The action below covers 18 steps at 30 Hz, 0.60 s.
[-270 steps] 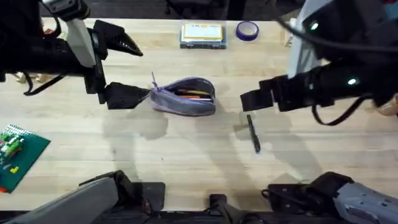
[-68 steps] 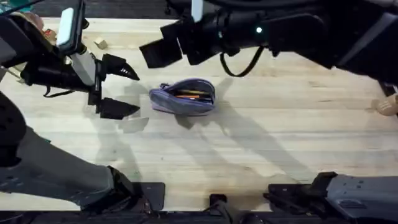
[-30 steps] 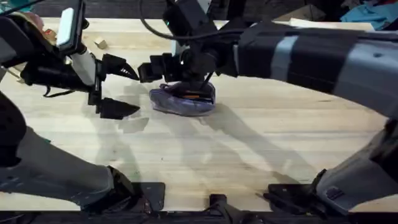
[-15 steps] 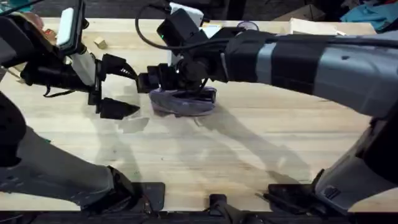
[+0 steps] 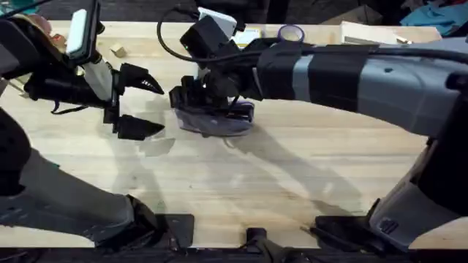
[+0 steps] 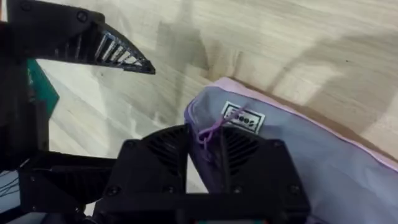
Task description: Unzip the bag, pick up the pens from the table one at a time and place them inside, then zip the bag closed.
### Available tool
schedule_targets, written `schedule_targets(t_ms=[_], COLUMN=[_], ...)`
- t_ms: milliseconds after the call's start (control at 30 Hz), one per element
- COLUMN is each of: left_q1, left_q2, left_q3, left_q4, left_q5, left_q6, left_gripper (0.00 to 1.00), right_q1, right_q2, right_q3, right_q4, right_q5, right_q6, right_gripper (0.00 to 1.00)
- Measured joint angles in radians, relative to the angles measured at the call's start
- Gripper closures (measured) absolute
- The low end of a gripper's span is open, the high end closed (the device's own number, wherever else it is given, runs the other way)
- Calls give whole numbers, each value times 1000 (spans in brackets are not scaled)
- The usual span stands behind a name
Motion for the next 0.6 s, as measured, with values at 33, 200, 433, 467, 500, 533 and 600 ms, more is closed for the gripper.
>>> schedule_targets(t_ms=[33, 200, 433, 467, 500, 533, 600], left_q1=[0, 0, 0, 0, 0, 0, 0], left_q2=[0, 0, 0, 0, 0, 0, 0], left_q3=[0, 0, 0, 0, 0, 0, 0], left_q4=[0, 0, 0, 0, 0, 0, 0], left_q5=[0, 0, 0, 0, 0, 0, 0], left_q6=[0, 0, 0, 0, 0, 0, 0], left_gripper=[8, 7, 8, 7, 7, 7, 8], right_q1=[0, 2, 2, 2, -2, -3, -10], right_q2=[0, 0, 0, 0, 0, 0, 0], right_q3=[0, 0, 0, 0, 0, 0, 0], right_q4=[1, 6, 18, 19, 20, 20, 21], right_q5=[0, 1, 4, 4, 3, 2, -2], right_q6=[2, 9, 9, 9, 9, 9, 9], right_gripper=[672, 807, 862, 871, 903, 916, 930])
